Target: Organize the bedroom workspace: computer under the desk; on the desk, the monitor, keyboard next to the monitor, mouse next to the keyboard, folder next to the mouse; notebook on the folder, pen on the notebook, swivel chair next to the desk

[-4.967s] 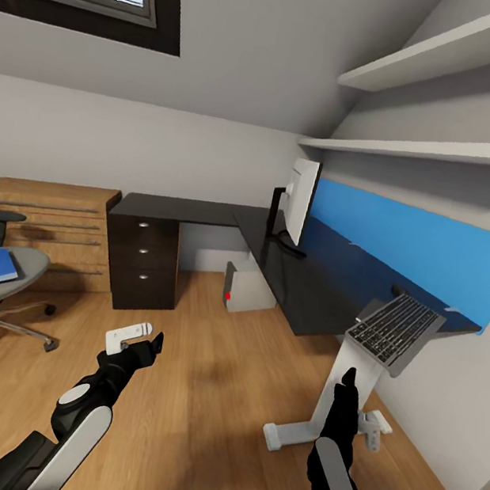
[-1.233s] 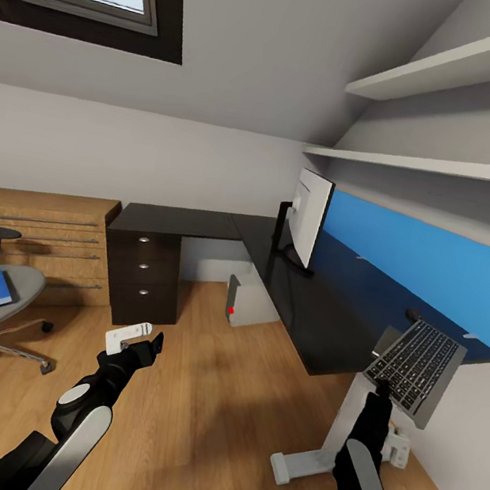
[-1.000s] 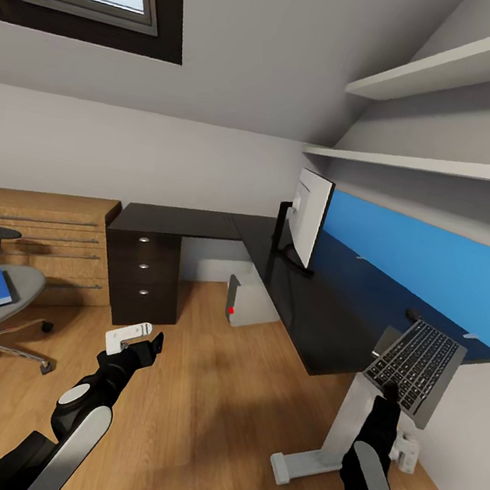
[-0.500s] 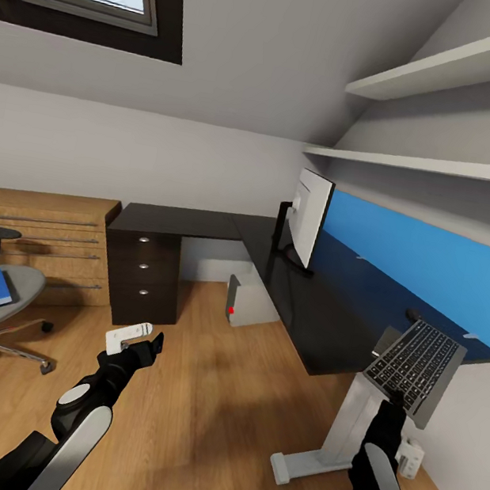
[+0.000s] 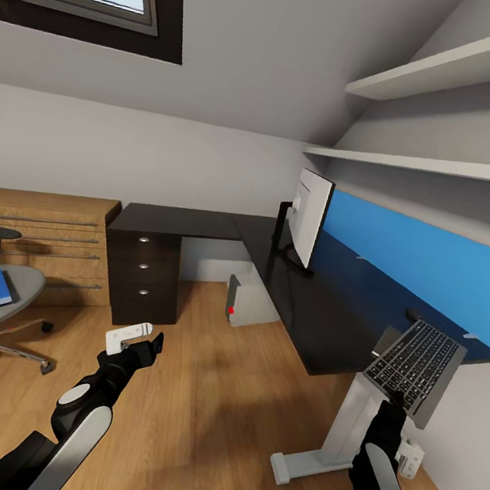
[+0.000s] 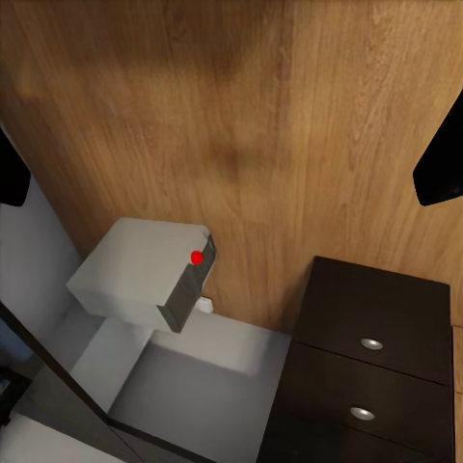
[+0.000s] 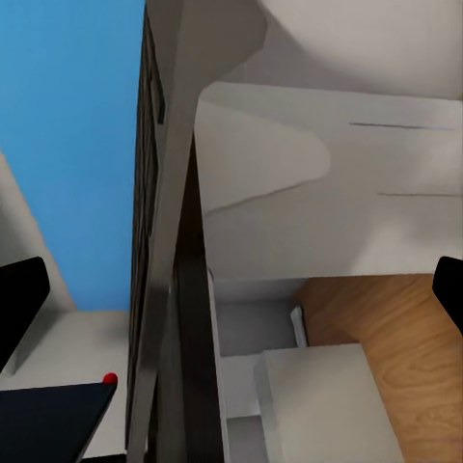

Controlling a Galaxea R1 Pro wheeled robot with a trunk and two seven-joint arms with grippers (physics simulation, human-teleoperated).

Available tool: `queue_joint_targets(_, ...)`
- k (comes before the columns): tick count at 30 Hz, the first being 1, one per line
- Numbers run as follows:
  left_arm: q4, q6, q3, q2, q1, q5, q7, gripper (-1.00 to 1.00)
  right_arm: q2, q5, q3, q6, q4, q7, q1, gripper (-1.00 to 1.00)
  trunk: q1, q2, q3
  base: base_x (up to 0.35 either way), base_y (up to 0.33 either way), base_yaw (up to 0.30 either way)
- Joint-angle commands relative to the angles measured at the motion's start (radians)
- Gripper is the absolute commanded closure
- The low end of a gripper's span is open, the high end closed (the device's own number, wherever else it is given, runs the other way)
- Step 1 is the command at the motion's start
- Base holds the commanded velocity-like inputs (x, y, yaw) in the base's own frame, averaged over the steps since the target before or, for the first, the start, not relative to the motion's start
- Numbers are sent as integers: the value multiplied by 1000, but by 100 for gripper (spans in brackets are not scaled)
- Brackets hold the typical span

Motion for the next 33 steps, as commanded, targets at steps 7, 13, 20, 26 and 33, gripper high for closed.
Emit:
queue_joint_targets(7, -1, 2, -3, 1, -1, 6, 9, -100, 0, -11, 4, -3, 1, 8, -1, -100, 0, -1, -1, 15, 12, 0)
queue_joint_targets(13, -1, 2, -2, 1, -1, 6, 8, -100, 0, -11, 6, -3, 2, 8, -1, -100, 0, -1, -1, 145, 113, 0)
queue_joint_targets(20, -1, 2, -3, 1, -1, 7, 8, -100, 1, -11, 7, -3, 2, 8, -1, -100, 0, -1, -1, 61, 39, 0)
queue_joint_targets(26, -1, 2, -3, 1, -1, 7, 8, -100, 0, -11, 7, -3, 2, 8, -1, -100, 0, -1, -1, 17, 6, 0)
queue_joint_targets(33, -1, 2, -9, 1, -1, 7, 9, -100, 0, -11, 7, -3, 2, 8, -1, -100, 0, -1, -1, 155, 1, 0)
